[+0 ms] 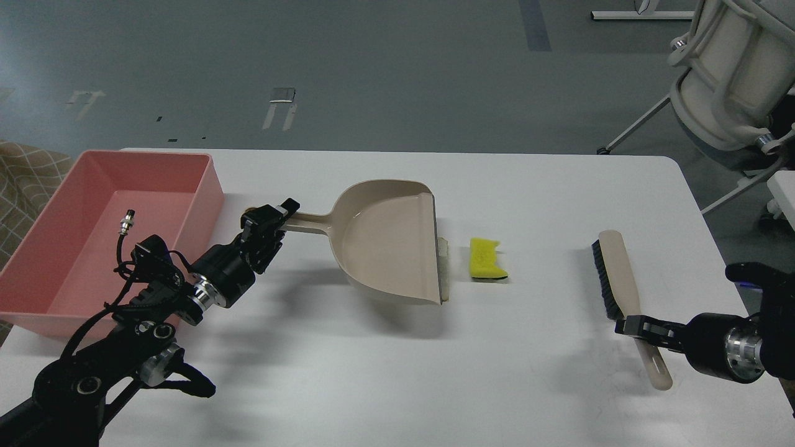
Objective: Sweep and dump garbage into bin
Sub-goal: 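Reach the right gripper to the wooden brush handle and grasp it, then sweep the sponge and white stick into the dustpan with the brush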
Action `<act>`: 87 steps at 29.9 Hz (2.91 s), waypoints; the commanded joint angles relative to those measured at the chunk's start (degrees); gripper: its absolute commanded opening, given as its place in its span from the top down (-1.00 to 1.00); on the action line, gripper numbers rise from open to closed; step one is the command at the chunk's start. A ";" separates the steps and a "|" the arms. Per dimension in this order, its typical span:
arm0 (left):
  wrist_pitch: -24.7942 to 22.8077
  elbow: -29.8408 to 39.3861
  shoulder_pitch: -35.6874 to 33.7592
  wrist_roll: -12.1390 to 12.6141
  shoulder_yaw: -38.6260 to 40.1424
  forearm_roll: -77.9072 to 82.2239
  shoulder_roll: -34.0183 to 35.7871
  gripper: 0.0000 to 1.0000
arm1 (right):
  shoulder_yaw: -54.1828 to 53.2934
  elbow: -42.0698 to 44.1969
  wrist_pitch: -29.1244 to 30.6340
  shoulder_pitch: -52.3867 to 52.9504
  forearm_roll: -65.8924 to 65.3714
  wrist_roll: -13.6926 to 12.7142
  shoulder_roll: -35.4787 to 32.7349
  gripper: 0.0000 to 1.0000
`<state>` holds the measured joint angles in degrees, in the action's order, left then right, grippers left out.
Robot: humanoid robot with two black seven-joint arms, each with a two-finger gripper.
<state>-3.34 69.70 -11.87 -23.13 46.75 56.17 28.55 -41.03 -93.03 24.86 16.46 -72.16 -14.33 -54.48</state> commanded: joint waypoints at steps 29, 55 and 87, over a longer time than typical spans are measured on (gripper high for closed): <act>0.26 -2.54 0.71 -1.22 -0.08 0.00 -0.17 1.00 | -1.86 -2.59 -0.07 -0.64 0.26 -0.53 1.57 1.00; 3.16 -4.48 1.06 -1.48 -4.74 0.35 -1.13 1.00 | -1.77 -1.71 3.14 3.66 0.17 -5.62 16.24 1.00; 3.16 -4.48 0.27 -1.39 -4.82 0.43 -0.69 1.00 | 1.75 3.12 3.14 10.35 0.26 -9.40 41.12 1.00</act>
<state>-0.17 65.22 -11.61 -24.52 41.92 56.60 27.76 -38.77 -89.93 28.01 26.50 -71.99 -23.82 -14.74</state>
